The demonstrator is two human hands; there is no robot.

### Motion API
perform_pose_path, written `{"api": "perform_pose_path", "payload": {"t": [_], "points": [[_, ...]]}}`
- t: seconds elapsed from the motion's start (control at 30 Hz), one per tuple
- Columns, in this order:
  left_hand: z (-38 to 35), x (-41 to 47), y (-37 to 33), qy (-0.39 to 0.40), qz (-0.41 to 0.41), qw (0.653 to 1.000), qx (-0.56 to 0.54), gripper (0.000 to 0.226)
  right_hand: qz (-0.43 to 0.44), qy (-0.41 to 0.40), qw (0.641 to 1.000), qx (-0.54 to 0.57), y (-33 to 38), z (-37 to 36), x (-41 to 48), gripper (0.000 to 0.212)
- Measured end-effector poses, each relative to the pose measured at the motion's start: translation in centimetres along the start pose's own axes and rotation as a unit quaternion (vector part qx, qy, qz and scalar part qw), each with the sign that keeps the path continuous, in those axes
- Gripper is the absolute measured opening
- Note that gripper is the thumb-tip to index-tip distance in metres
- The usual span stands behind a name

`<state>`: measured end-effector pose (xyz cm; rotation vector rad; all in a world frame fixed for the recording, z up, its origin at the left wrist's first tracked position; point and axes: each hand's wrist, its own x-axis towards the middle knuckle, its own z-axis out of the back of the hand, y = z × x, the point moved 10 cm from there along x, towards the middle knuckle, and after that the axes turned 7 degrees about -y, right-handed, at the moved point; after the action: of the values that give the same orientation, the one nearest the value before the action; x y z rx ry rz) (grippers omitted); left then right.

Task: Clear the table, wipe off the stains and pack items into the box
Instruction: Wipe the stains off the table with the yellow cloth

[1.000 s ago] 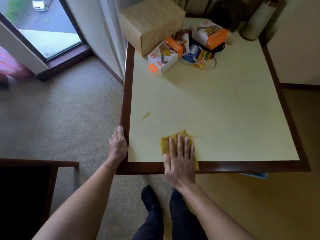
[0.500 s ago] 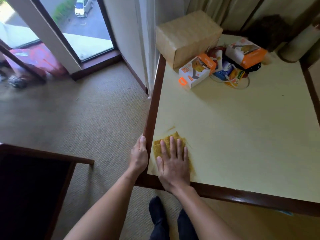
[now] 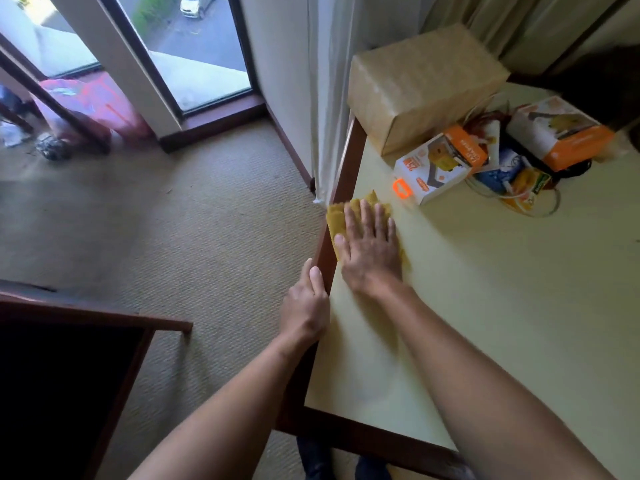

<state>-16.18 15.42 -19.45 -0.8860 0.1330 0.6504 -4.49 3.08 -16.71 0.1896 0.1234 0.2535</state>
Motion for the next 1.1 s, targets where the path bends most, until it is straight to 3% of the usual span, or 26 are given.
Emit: {"api": "perform_pose_path", "payload": {"t": [0.13,0.43,0.67,0.77,0.93,1.0,1.1], "points": [[0.4,0.0,-0.5,-0.019,-0.020,1.000,0.012,0.054,-0.012,-0.023,1.000,0.004,0.1,0.0,-4.3,0.067],[0.5,0.3,-0.7,-0.015,-0.002,0.999,0.034,0.041,0.008,0.010,1.000,-0.014,1.5,0.5,9.0,0.068],[0.9,0.4,-0.6,-0.021,0.001,1.000,0.015,0.046,-0.007,-0.035,0.999,-0.010,-0.4,0.1,-6.6,0.066],[1.1,0.3,-0.6,-0.027,0.003,1.000,0.011,0.045,-0.046,-0.029,0.998,-0.022,-6.2,0.6,-12.8,0.066],[0.9,-0.1,-0.9,-0.027,-0.016,0.999,-0.002,0.047,-0.254,-0.065,0.965,-0.020,-20.2,3.4,-13.6,0.069],[1.1,-0.1,-1.3,-0.033,-0.023,0.999,0.005,0.046,-0.307,-0.075,0.949,0.000,-20.8,3.8,-12.1,0.071],[1.1,-0.2,-1.4,-0.043,-0.032,0.998,0.024,0.049,-0.235,-0.066,0.970,-0.002,-14.2,2.6,-10.0,0.071]]}}
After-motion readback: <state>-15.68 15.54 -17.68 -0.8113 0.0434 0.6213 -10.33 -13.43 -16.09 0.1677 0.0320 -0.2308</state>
